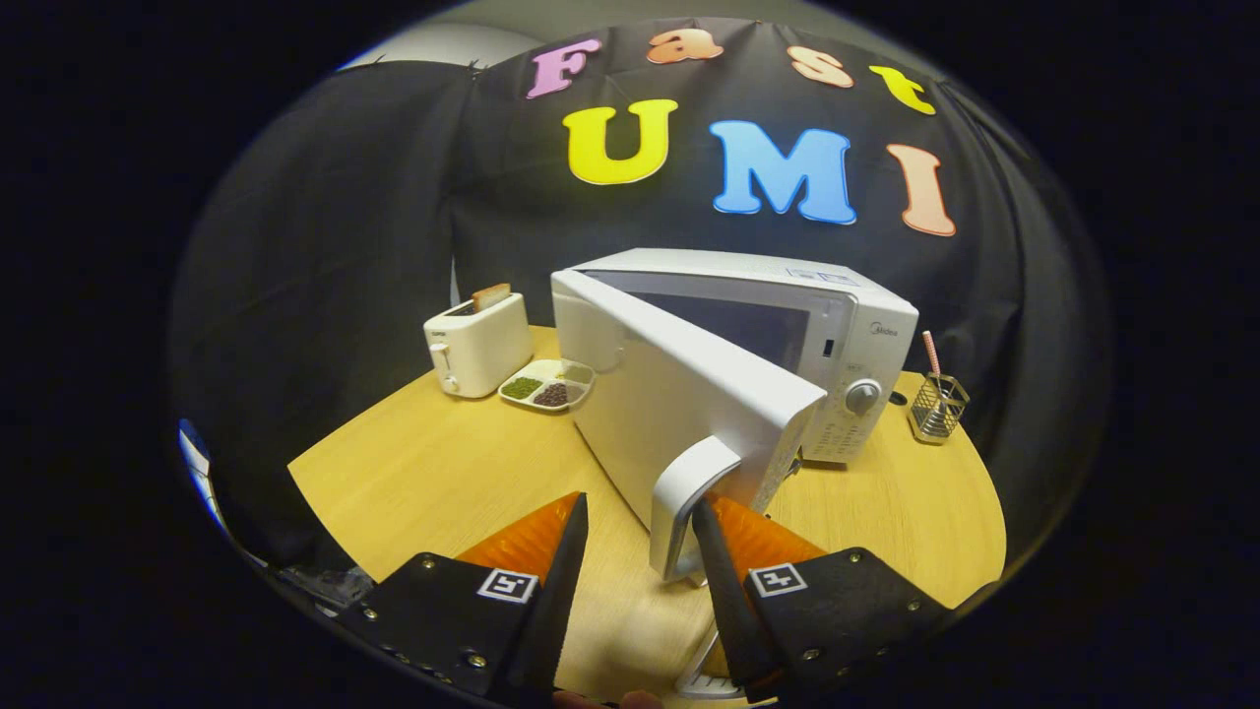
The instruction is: Open the microwave, put the food inside, and close the microwave door.
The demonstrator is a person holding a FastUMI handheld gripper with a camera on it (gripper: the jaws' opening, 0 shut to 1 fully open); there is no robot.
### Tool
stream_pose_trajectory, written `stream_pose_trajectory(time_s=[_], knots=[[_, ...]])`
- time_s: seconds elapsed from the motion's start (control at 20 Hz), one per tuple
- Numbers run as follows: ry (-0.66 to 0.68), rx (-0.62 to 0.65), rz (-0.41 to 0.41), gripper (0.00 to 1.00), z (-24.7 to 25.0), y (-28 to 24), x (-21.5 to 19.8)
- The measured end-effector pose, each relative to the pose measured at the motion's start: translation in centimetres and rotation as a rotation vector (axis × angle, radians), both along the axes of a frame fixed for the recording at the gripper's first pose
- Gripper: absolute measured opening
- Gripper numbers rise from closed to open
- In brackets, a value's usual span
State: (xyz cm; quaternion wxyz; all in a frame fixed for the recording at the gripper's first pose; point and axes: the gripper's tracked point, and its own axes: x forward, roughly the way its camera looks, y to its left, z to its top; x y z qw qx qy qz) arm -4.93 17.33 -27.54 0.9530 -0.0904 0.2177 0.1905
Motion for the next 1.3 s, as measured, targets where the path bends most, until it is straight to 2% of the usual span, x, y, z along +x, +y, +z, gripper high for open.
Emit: stream_pose_trajectory(time_s=[0.35,0.65,0.7,0.75,1.05,1.2,1.3], knots=[[0.12,0.047,0.217,0.64,-0.1,6.8,-6.1],[0.148,0.035,0.383,0.63,-0.6,13.4,-8.9],[0.154,0.039,0.403,0.63,-0.7,14.4,-9.0],[0.179,0.055,0.421,0.58,-1.4,15.7,-9.3],[0.206,0.074,0.542,0.58,-2.8,21.5,-10.3],[0.209,0.119,0.596,0.6,-1.7,23.1,-10.9],[0.185,0.153,0.614,0.64,0.4,22.7,-11.2]])
